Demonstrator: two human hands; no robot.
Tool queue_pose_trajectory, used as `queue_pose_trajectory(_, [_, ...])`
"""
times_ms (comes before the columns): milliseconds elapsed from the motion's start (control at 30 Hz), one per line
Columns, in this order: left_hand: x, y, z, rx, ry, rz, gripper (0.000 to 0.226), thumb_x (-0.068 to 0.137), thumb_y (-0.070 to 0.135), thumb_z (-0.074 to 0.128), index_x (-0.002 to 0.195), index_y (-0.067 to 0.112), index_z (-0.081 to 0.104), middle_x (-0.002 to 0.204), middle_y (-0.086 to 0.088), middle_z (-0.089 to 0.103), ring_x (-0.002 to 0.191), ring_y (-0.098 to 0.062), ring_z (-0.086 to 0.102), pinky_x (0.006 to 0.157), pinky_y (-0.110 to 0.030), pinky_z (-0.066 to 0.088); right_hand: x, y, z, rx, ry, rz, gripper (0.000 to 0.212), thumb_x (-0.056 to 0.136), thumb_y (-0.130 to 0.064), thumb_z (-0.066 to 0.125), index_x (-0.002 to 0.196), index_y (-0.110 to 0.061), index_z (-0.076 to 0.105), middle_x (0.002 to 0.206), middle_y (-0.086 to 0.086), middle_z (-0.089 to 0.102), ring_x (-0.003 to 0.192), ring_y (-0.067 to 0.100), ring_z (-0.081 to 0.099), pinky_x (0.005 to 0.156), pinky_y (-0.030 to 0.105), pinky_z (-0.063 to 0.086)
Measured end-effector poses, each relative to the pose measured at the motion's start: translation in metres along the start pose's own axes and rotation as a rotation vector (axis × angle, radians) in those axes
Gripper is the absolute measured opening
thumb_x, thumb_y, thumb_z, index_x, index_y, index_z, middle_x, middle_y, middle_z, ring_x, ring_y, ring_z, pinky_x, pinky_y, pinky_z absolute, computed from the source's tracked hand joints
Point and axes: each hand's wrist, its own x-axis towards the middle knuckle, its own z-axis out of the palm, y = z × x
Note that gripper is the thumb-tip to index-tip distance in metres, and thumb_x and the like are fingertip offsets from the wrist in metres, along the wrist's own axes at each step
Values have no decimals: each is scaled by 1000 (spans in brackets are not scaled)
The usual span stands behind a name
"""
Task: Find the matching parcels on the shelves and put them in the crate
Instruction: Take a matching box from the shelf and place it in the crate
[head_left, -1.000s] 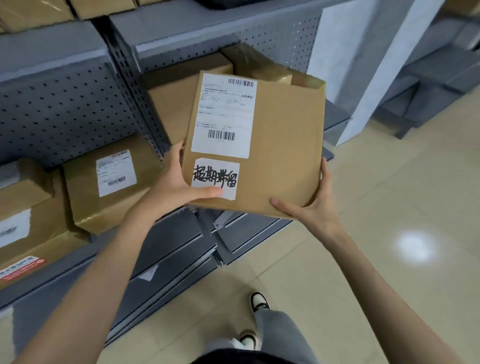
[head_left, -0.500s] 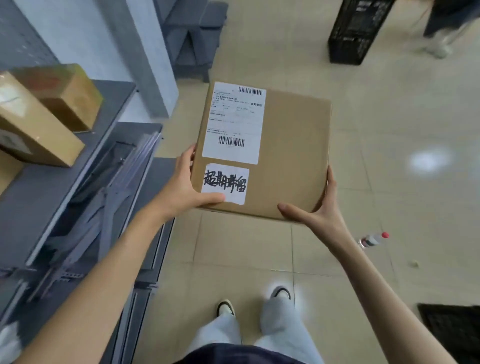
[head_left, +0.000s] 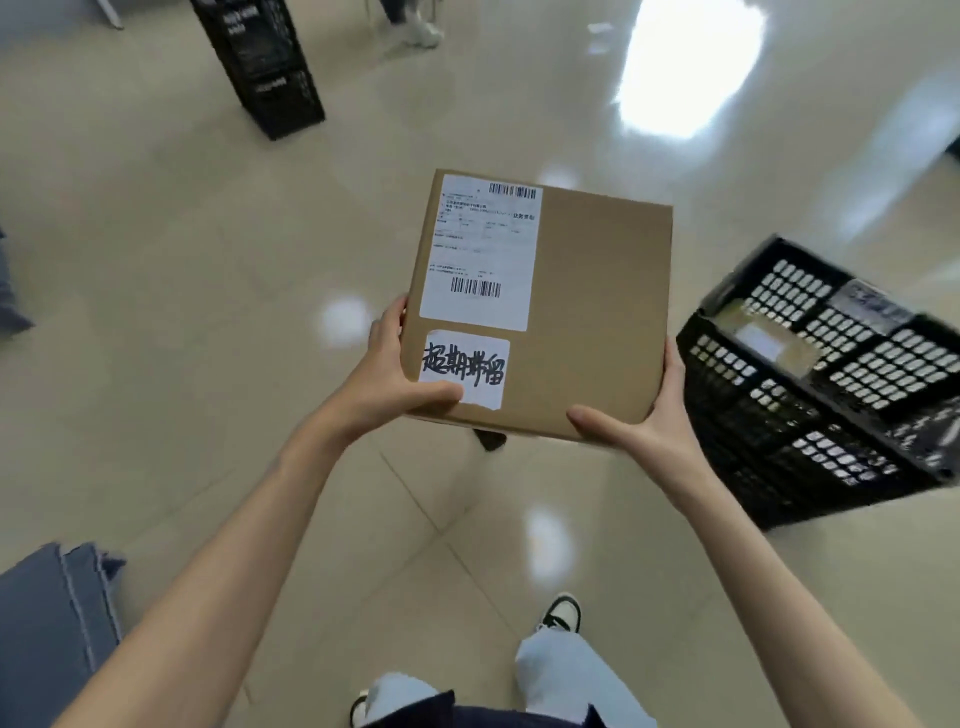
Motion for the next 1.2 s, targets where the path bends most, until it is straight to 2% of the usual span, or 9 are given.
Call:
queue_pose_trajectory(200, [95, 84, 148, 44, -251, 81, 110, 47, 37, 71, 142, 38, 13, 136, 1, 34, 125, -21, 44, 103, -46, 41, 22, 29, -160, 37, 223, 46, 128, 48, -39, 91, 144, -46, 6, 143, -17, 34, 130, 2, 40, 111, 31, 32])
queue_pose_trajectory(367, [154, 120, 228, 71, -428, 99, 111, 51, 32, 75, 143, 35, 12, 138, -4, 37, 119, -23, 51, 96, -48, 47, 38, 58, -236, 62, 357, 99, 127, 54, -32, 89, 147, -40, 2, 143, -18, 35, 128, -1, 40, 105, 21, 32])
queue_pose_trajectory(467, [191, 126, 264, 79, -497, 95, 105, 63, 17, 77, 144, 32, 13, 136, 1, 39, 109, -8, 56, 84, -31, 55, 53, 78, -264, 66, 402, 142, 127, 56, -31, 89, 148, -36, 1, 148, -15, 32, 131, 1, 38, 109, 23, 30])
queue_pose_trajectory(567, [231, 133, 297, 81, -571, 74, 102, 67, 10, 77, 145, 30, 15, 125, 10, 45, 99, 1, 56, 66, -14, 52, 77, 98, -291, 58, 436, 190, 127, 56, -35, 88, 149, -34, 0, 147, -16, 31, 131, 1, 37, 109, 24, 29])
queue_pose_trajectory(733, [316, 141, 354, 77, -668, 34, 99, 66, 8, 73, 145, 29, 19, 133, 3, 43, 115, -16, 50, 81, -24, 50, 133, 129, -336, 66, 481, 283, 129, 56, -38, 87, 148, -36, -3, 147, -16, 30, 130, 0, 36, 106, 21, 28])
queue_pose_trajectory(900, [397, 151, 418, 123, -790, -38, 97, 64, 2, 71, 143, 27, 22, 123, 6, 46, 105, -6, 52, 68, -14, 50, 186, 159, -375, 64, 548, 433, 126, 58, -33, 87, 148, -36, -1, 146, -12, 36, 128, 5, 41, 108, 25, 31])
queue_pose_trajectory(1000, [442, 152, 456, 197, -827, -62, 96, 71, -8, 69, 145, 25, 18, 125, 6, 42, 104, -5, 51, 65, -13, 51, 216, 181, -398, 31, 571, 523, 126, 56, -37, 87, 148, -34, 0, 145, -1, 39, 130, 16, 41, 112, 39, 32])
queue_pose_trajectory(1100, [477, 149, 490, 249, -883, -85, 106, 66, -8, 73, 147, 26, 13, 120, 12, 47, 105, -7, 54, 69, -19, 54, 245, 207, -415, 44, 554, 571, 126, 57, -39, 86, 147, -35, -1, 146, 4, 35, 133, 21, 35, 113, 44, 30])
queue_pose_trajectory(1200, [504, 135, 519, 277, -830, -118, 119, 61, -4, 80, 149, 23, 4, 135, 8, 38, 109, -10, 51, 76, -23, 53, 270, 236, -427, 81, 536, 603, 125, 58, -37, 87, 147, -34, -1, 146, 4, 34, 131, 17, 37, 113, 41, 30])
